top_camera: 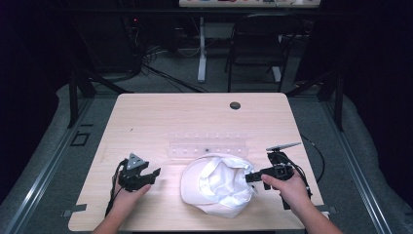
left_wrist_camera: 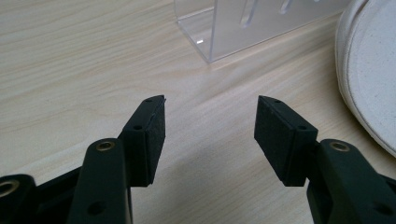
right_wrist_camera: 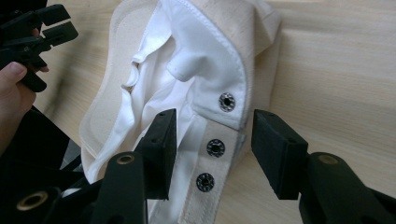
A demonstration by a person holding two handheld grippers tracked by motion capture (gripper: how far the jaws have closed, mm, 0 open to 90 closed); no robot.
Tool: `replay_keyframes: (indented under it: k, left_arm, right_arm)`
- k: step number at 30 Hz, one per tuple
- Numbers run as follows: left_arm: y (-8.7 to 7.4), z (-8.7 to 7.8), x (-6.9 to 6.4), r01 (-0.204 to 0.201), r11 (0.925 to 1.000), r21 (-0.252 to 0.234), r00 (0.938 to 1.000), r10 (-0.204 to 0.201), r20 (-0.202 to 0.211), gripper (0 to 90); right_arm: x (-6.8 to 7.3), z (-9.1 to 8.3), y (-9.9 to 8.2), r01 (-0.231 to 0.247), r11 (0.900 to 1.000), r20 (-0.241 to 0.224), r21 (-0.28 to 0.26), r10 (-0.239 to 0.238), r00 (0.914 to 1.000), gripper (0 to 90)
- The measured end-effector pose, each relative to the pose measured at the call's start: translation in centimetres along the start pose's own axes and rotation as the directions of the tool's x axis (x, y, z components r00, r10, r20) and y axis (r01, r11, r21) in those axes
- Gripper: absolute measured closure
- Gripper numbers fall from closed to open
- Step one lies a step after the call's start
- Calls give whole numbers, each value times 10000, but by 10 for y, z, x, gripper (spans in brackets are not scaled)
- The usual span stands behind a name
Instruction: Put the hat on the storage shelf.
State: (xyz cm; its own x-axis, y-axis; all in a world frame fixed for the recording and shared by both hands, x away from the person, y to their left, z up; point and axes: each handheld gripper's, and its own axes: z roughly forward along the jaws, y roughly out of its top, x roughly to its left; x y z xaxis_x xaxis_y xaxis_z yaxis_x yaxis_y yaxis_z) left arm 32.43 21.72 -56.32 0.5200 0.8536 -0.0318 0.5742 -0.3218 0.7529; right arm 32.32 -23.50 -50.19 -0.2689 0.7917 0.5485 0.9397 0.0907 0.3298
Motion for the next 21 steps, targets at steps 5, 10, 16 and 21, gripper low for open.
replay_keyframes:
  k: [5, 10, 16, 21]
  left_arm:
    - [0, 0, -1, -47, 10000, -5, 10000, 47, 14, 436]
    - [0, 0, -1, -57, 10000, 0, 10000, 57, 17, 436]
    - [0, 0, -2, -112, 9999, 14, 9999, 112, 10, 436]
    - [0, 1, -2, -86, 10000, 33, 10000, 86, 3, 435]
  right_arm:
    - [1, 10, 1, -149, 9993, -100, 332, 152, 9998, 505]
    - [0, 16, 0, -276, 9982, -286, 539, 291, 9992, 505]
    - [3, 10, 2, -538, 9982, -629, 282, 555, 9965, 517]
    - [7, 1, 5, -542, 9984, -1000, 126, 552, 9935, 594]
